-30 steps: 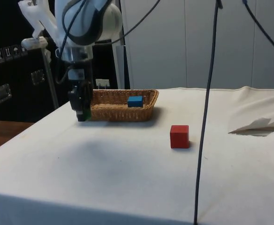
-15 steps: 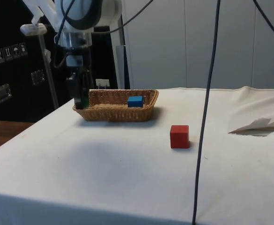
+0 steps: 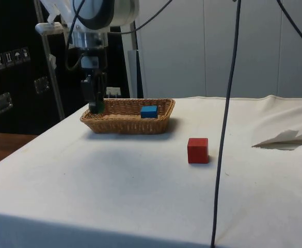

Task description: Place all non-red objects into the basket.

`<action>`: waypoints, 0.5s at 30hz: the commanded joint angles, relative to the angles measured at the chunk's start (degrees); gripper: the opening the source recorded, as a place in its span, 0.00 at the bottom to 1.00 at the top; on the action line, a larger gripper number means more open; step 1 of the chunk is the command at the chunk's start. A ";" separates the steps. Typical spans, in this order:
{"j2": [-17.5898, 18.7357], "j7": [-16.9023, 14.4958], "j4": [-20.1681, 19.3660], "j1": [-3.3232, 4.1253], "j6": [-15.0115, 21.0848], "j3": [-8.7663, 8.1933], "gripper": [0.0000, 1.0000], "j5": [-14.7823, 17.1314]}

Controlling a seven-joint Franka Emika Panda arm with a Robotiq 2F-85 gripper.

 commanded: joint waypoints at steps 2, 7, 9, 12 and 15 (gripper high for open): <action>0.06 -0.40 0.00 -0.06 0.00 -0.17 0.00 0.23; 0.52 -2.98 0.40 -1.20 -0.34 -0.63 0.00 1.89; 0.80 -4.18 0.57 -1.43 -0.34 -1.26 0.00 2.58; 1.09 -5.10 0.80 -1.66 -0.34 -1.78 0.00 3.09; 1.55 -6.76 1.03 -1.95 -0.34 -2.75 0.00 3.95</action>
